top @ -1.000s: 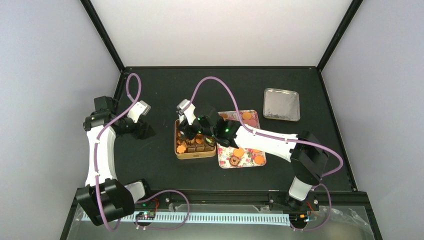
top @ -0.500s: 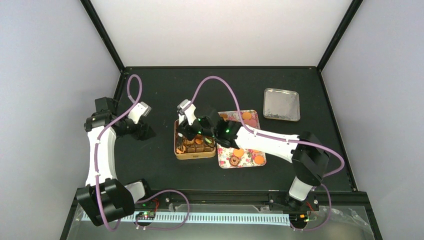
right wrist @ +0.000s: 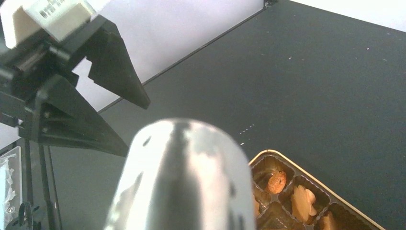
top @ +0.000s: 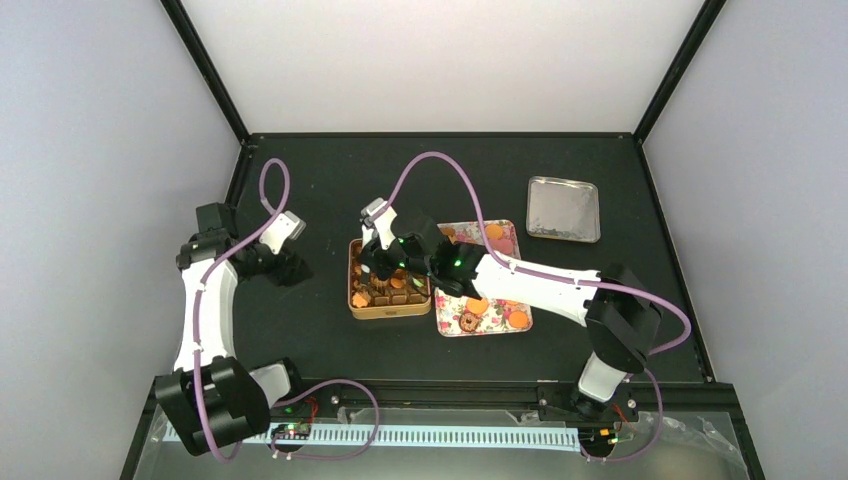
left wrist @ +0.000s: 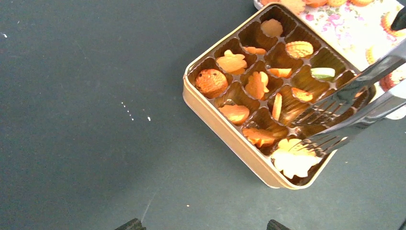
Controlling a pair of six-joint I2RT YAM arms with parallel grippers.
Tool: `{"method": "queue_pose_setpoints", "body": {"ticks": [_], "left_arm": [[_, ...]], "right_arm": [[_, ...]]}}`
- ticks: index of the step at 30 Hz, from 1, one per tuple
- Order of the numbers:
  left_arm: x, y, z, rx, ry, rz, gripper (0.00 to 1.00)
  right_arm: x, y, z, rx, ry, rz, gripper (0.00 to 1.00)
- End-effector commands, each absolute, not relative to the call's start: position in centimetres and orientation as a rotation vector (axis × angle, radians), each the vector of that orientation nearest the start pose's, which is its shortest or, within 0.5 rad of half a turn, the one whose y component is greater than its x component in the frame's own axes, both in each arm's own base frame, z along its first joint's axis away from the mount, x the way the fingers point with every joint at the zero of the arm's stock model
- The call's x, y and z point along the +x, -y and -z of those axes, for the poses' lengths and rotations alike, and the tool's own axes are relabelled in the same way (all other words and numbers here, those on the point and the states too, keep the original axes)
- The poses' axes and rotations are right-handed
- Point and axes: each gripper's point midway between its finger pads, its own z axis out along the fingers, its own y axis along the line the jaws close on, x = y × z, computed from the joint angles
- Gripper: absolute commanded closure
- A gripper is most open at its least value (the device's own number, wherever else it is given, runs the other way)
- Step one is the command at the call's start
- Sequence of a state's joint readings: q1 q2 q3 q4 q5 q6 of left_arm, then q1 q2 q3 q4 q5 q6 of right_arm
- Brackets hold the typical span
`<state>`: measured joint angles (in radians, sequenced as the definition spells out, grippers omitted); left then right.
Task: Pack the cookies
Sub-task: Pick up the fake cookies from the empty pocket of the box.
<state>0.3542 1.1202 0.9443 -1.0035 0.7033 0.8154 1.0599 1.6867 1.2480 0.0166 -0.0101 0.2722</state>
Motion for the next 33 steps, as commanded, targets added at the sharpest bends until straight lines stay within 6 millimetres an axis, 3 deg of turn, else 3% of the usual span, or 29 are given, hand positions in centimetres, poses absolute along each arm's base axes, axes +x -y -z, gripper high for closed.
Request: {"method": "queue_pose_setpoints", "body": {"ticks": [1,12,21,27,33], "left_arm": [[27.1,1.8,-17.6,0.708,-2.224,0.381,0.32],[29.1,3.0,-13.4,0.747,-2.265,0.268,0.32],[29.1,4.9,-9.7,0.838,-2.341,0.244,0.32],[29.4,6.1,-8.4,0.867,-2.366,0.261,0.32],[30.4,5.9,-7.2,0.834,-2.421,0.228,0.33]], "right_arm": [[25.0,-46.5,-23.5,-0.792,-1.904,-0.923,0.71],[24.9,-46.5,-23.5,-0.775,-1.912,-0.923,0.73],[24.9,-47.2,-22.7,-0.778,-1.923,-0.942,0.73],[24.9,-48.1,-23.9,-0.782,-1.886,-0.988,0.73],[24.5,-48.4,-25.6,-0.783,-1.828,-1.032,0.73]]}}
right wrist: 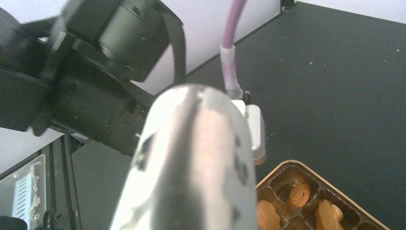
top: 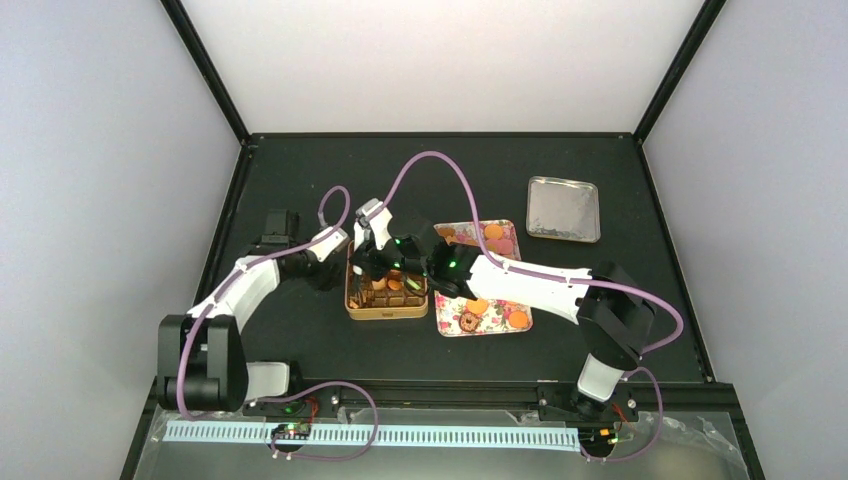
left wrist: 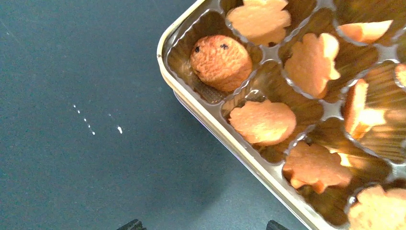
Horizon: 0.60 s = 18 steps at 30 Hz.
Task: Pack the cookies
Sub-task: Pick up the fake cookies from the empty pocket of the box.
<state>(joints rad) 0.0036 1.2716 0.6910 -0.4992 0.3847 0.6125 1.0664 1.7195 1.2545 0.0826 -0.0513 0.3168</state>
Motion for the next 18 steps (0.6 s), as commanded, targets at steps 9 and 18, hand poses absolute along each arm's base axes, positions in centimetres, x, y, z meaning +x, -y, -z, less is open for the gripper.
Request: {"method": "queue_pose_setpoints", "body": {"ticks": [9,18], "left_arm": [[30.2,6.4,-6.5,0.825,-2.456,0.273,0.33],[29.9,6.5,-6.7,0.834,-2.46,0.287,0.33]], "right_arm": [[24.1,-48.1,-26.2,-0.769,-1.782,-1.064,0.73],[24.7,-47.4,-24.6,-0.76,-1.829,-0.991,0.73]]}}
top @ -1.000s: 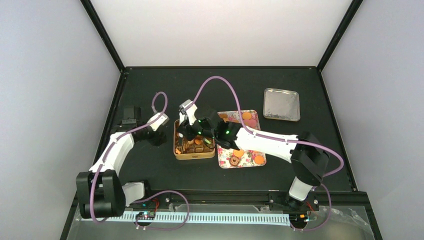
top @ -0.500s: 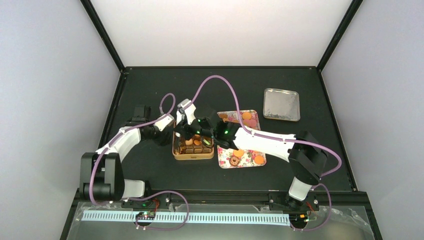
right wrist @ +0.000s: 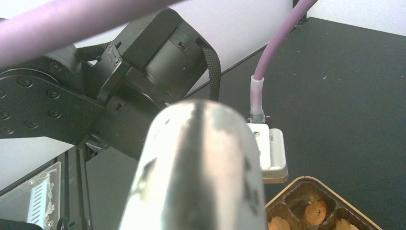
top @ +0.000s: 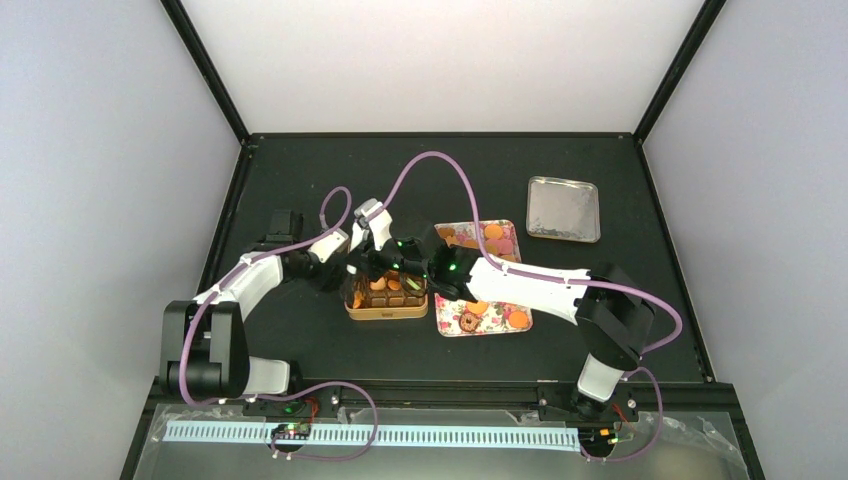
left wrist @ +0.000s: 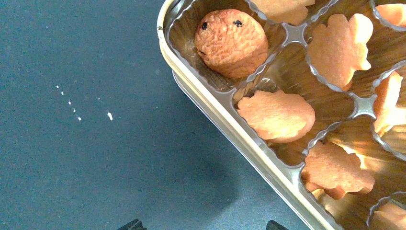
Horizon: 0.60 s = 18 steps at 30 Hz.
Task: Pack the cookies
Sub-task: Pick up the fake cookies from the empty pocket of the box.
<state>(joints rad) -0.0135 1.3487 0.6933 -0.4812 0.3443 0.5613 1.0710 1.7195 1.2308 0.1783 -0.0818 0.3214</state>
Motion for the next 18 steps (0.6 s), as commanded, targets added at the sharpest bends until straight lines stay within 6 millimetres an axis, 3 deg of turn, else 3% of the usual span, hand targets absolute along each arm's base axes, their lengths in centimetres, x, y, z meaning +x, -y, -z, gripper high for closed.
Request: {"method": "queue_pose_setpoints", "body": {"ticks": [1,12,18], "left_arm": [[29.8,6.5,-6.8,0.834,-2.458,0.289,0.33],[29.5,6.6,-7.7,0.853,-2.442,0.284,0.33],[29.4,6.9,-7.6,0.857,-2.44,0.308,0.33]], "right_arm": [[24.9,-47.3,-24.5,-0.756,-1.833,-0.978,0.73],[25.1,-47.5,-23.6,-0.764,-1.857,-0.911,0.8],[25.0,-48.0,-24.7,-0.764,-1.825,-0.933,0.86]]}}
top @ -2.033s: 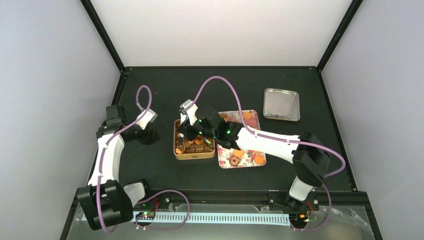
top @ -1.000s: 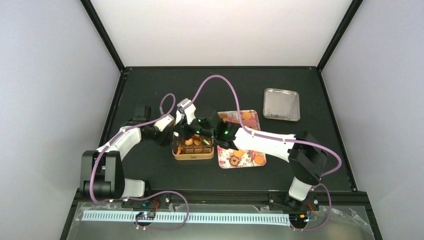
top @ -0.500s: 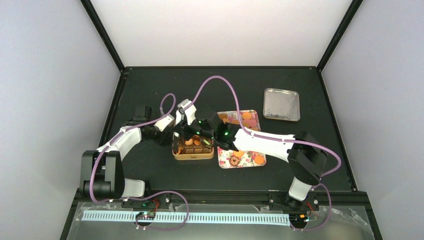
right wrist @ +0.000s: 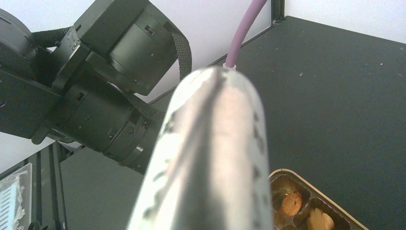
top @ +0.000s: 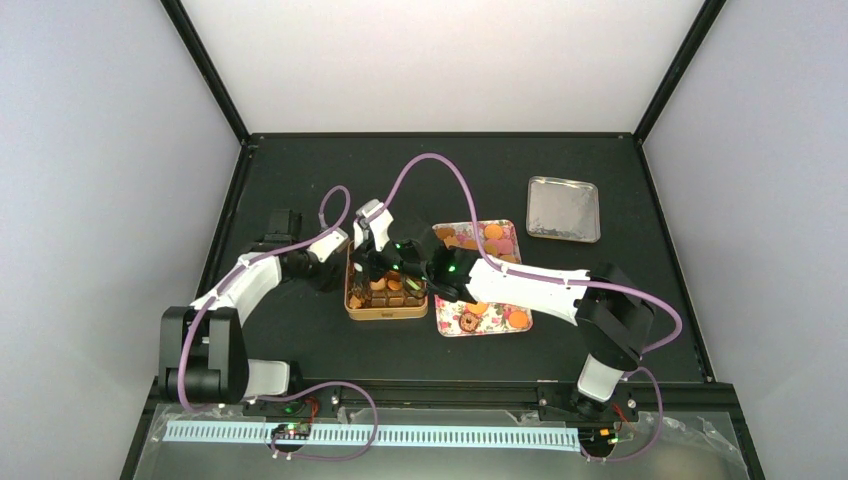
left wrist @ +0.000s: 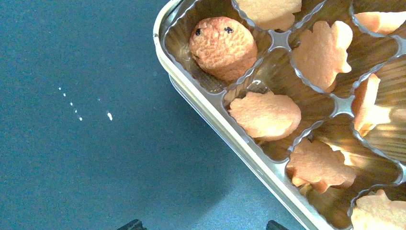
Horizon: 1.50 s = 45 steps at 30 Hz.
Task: Pack the cookies
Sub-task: Pick up the fake cookies from the empty pocket of the box.
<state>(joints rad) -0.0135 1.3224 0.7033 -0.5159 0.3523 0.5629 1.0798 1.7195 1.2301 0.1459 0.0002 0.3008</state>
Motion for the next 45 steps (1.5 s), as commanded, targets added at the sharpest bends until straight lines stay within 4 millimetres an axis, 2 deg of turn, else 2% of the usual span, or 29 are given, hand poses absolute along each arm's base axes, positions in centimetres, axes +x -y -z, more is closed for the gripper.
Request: {"method": "queue_pose_setpoints", "body": {"ticks": [1,7,14,22,28,36,45], "left_arm": [[29.5,6.8,-7.6,0.852,-2.443,0.309,0.33],[29.6,7.0,-7.5,0.845,-2.455,0.327,0.32],[29.0,6.2,-6.8,0.867,-2.509,0.304,0.31],[28.8,5.9,-7.7,0.84,-2.525,0.382,0.3],[28.8,5.9,-7.7,0.823,-2.54,0.409,0.3],[28.8,5.1,-8.4,0.801,-2.538,0.412,0.3],[28.8,4.3,-8.5,0.767,-2.541,0.427,0.3]], "right_arm": [[25.0,-48.0,-25.0,-0.763,-1.817,-0.936,0.87],[24.1,-48.0,-26.5,-0.792,-1.749,-0.941,0.91],[22.7,-48.1,-26.4,-0.866,-1.683,-0.922,0.93],[21.3,-47.9,-26.0,-1.026,-1.583,-0.845,0.93],[20.6,-48.1,-27.0,-1.103,-1.507,-0.831,0.94],[20.3,-48.2,-27.9,-1.08,-1.519,-0.875,0.94],[19.1,-48.5,-28.3,-1.16,-1.469,-0.872,0.93]]}}
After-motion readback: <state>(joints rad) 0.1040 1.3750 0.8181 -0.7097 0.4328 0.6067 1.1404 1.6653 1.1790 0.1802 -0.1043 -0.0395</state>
